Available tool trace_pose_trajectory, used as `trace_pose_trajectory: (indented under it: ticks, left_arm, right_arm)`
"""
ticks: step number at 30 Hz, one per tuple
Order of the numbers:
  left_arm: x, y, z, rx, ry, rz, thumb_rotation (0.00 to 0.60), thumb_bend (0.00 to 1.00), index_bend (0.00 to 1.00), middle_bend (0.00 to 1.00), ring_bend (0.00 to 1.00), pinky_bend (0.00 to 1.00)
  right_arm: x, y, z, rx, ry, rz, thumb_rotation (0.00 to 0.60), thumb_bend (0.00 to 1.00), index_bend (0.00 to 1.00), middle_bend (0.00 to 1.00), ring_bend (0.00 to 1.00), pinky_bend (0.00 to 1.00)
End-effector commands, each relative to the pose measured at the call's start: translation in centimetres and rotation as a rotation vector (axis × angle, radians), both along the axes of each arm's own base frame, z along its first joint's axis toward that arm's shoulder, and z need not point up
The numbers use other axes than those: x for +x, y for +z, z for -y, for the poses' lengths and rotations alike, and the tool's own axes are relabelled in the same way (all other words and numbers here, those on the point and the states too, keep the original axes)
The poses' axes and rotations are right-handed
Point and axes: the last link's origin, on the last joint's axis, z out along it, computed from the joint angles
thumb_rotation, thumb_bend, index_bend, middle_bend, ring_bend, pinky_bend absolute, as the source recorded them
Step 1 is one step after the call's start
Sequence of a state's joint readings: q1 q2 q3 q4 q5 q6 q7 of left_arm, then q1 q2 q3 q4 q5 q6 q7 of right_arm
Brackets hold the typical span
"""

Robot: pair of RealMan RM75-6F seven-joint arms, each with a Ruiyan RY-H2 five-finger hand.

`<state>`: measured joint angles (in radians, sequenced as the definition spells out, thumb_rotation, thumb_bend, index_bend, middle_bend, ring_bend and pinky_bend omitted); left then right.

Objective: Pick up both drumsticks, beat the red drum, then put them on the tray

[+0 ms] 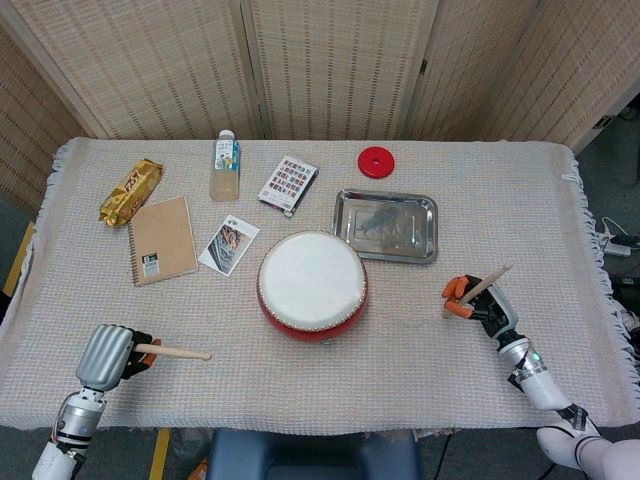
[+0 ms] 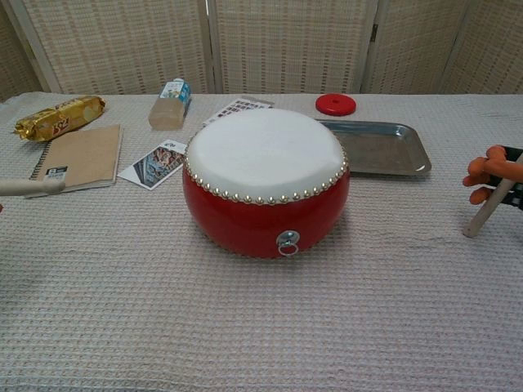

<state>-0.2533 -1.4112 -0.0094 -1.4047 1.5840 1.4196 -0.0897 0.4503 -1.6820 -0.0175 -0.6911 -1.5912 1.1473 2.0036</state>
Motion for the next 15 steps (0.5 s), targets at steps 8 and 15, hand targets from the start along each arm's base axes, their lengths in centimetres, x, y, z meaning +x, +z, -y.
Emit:
trace_pose_trajectory:
  ticks: [8,15]
  left_arm:
    - [-0.2,0.0,-0.1,-0.004,0.003,0.007,0.600,0.48,1.00,1.00,1.00,1.00]
    - [-0.5,0.0,0.0,-0.004,0.005,0.012,0.600,0.48,1.00,1.00,1.00,1.00]
  right_arm:
    - [0.5,-2.1,0.1,0.035,0.004,-0.068,0.600,0.00,0.81,0.65,0.56,0.63]
    - [1.4,-3.5,0.4,0.048,0.026,-0.109,0.600,0.00,0.94,0.74,0.66,0.71]
